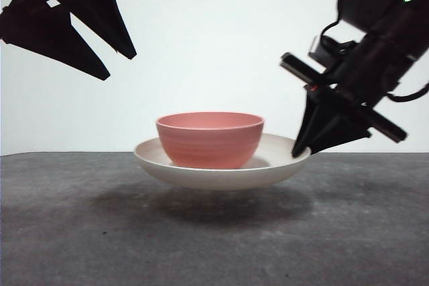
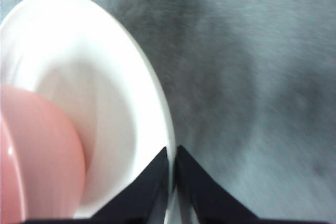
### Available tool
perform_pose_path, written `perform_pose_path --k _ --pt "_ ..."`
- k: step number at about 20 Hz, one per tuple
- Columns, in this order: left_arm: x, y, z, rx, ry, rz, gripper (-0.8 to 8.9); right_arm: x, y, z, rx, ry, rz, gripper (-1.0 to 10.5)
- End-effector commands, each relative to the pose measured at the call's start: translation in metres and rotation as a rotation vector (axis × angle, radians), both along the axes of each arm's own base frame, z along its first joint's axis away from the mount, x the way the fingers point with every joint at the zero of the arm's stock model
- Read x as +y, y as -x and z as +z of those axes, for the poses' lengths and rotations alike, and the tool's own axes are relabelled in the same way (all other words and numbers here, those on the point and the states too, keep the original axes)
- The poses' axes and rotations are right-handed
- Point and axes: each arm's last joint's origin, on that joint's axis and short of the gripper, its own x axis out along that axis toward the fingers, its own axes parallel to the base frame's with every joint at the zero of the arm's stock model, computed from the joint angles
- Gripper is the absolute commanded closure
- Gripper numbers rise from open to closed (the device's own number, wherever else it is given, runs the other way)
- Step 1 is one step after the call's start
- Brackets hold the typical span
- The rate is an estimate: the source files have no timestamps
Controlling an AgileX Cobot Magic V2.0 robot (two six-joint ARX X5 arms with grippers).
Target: Place the red bowl on the white plate
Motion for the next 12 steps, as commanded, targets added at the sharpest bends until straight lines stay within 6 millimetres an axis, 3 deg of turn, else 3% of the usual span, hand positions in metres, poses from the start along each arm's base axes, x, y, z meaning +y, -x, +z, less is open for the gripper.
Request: perform_pose_path --k 1,6,11,12 --pt "-0.002 -0.001 0.002 -0.012 0.003 -0.019 5.92 0.015 -0.015 -0.002 0.003 -0.006 0.002 9.4" --pt "-0.002 0.000 0.002 -0.005 -0.001 -0.019 5.92 0.035 -0.036 -0.022 0.058 0.013 0.028 9.4" --pt "-0.002 0.000 0.001 0.002 -0.006 -0.019 5.92 0.035 -0.037 -0.028 0.074 0.027 0.024 9.4" --pt "-0.002 0.001 0.001 0.007 -0.006 -0.016 5.91 0.034 -0.033 -0.031 0.118 0.053 0.033 7.0"
